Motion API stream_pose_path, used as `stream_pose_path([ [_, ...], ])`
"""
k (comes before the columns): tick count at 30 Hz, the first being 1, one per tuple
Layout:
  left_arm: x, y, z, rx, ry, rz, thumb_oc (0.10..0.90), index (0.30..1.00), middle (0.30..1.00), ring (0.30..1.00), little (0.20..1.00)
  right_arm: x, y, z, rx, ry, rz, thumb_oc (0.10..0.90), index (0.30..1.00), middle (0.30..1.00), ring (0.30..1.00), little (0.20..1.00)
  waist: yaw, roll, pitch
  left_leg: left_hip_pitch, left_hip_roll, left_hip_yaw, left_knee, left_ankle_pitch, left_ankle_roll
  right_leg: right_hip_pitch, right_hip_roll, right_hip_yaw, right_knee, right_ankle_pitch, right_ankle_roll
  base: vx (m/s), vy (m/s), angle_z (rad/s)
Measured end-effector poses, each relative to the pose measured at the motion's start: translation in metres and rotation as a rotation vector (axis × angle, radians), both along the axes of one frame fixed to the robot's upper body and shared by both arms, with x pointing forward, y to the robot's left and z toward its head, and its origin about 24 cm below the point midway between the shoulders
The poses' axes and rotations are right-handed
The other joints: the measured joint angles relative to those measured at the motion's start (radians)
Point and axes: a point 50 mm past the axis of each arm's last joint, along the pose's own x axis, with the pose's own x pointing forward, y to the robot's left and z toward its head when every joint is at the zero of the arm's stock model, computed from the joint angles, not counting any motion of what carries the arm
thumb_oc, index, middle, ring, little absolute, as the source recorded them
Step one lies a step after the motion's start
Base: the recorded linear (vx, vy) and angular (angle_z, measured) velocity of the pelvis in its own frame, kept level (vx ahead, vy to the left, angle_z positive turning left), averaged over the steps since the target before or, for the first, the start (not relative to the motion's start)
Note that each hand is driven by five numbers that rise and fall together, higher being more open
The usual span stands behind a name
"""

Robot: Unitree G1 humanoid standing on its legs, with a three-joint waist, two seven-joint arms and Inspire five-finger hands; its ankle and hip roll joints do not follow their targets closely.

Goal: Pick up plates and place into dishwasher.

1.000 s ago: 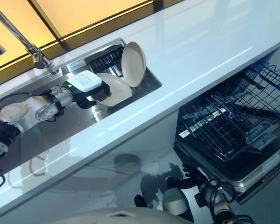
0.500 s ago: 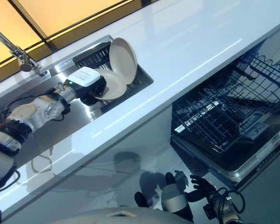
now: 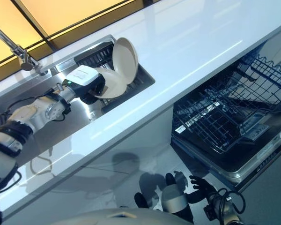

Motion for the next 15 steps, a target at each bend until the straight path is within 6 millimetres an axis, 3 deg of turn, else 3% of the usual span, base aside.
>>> stream_pose_path([
  [5,-0.002,-0.004,0.000,-0.010,-0.016,-0.021,0.100,0.300,0.300,0.300,0.200,0.005,0.000,0.008,0.008,-0.063,0.042,0.800,0.900,0.900,0.900,0.900,0.008,0.000,0.000,0.001,0.000,-0.002,0.000,0.001,0.001,0.003,-0.002,-0.003,0.000,0.000,0.000,-0.03,-0.031,0.01],
  [15,-0.016,-0.002,0.034,-0.001,-0.108,-0.129,0.100,0.300,0.300,0.300,0.200,0.058,0.030,0.067,0.289,-0.308,0.236,0.800,0.900,0.900,0.900,0.900,0.007,-0.047,0.007,0.019,0.002,-0.018,0.001,0.002,0.001,0.028,-0.002,-0.020,0.000,0.000,0.000,-0.03,-0.062,0.04],
])
